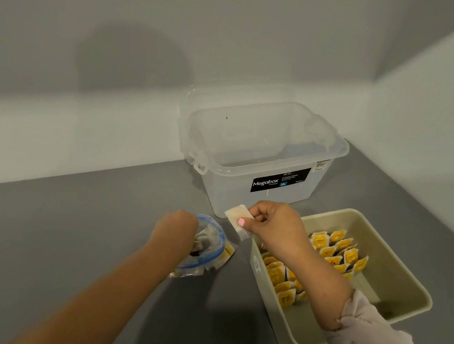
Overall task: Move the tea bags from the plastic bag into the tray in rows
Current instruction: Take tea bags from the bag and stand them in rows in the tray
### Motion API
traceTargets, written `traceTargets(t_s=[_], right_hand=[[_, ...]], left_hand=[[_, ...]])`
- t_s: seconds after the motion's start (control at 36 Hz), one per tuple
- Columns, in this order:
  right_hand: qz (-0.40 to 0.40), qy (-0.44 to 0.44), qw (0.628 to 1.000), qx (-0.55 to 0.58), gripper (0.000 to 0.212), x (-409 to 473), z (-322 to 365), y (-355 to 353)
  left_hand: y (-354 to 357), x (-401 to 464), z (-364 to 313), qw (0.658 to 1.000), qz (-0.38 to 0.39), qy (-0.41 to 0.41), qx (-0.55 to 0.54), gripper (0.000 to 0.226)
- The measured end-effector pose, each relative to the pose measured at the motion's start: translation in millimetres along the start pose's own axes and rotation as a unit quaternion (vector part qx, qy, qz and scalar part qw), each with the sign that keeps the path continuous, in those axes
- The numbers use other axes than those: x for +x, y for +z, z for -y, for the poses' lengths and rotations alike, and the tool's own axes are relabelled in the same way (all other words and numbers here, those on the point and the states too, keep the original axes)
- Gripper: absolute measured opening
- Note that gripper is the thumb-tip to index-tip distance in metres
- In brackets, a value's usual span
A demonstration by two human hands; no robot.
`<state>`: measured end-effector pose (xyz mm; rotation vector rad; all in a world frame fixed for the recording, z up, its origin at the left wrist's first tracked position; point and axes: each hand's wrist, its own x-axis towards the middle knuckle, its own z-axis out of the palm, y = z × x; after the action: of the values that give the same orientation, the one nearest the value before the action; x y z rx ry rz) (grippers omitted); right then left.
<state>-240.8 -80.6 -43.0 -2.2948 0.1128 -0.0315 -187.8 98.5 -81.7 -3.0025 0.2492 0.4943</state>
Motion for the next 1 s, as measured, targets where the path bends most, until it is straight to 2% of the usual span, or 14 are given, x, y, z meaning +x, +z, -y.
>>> traceTargets(t_s=[0.03,0.11,0.17,0.33,0.47,0.58,0.69,0.75,0.89,1.0], right_hand=[[0.001,-0.001,1.000,0.003,0.012,1,1,1],[0.001,-0.004,1.000,0.009,0.013,3,3,3],[0.001,-0.005,1.000,0.011,0.012,4,3,5],[0.004,-0.012,1.000,0.022,0.012,9,5,13],[-0.008,-0.016,1.000,0.020,0.025,11,8,17],[-0.016,-0.022,0.999,0.017,0.032,13,9,18],[-0.026,-0.022,0.999,0.009,0.034,14,11,19],[-0.040,-0.024,0.999,0.012,0.033,14,11,19],[-0.064,-0.011,0.998,0.028,0.030,14,10,12],[-0.074,0.004,0.995,0.062,0.034,14,4,5]], left_hand=[[3,6,4,0.999,-0.025,0.025,-0.015,0.024],[-3,1,10,0.996,0.000,0.020,-0.084,0.028],[-3,5,18,0.991,-0.031,0.030,-0.130,0.025],[-2,0,33,0.948,-0.056,0.056,-0.308,0.012],[-1,-5,36,0.895,-0.107,0.069,-0.428,0.015],[-4,-10,28,0.831,-0.103,0.065,-0.543,0.018],[-10,-17,14,0.790,-0.107,0.076,-0.599,0.017],[-13,-19,7,0.784,-0.109,0.086,-0.605,0.017],[-19,-23,-11,0.794,-0.128,0.123,-0.581,0.019],[-23,-26,-24,0.818,-0.152,0.163,-0.530,0.014]])
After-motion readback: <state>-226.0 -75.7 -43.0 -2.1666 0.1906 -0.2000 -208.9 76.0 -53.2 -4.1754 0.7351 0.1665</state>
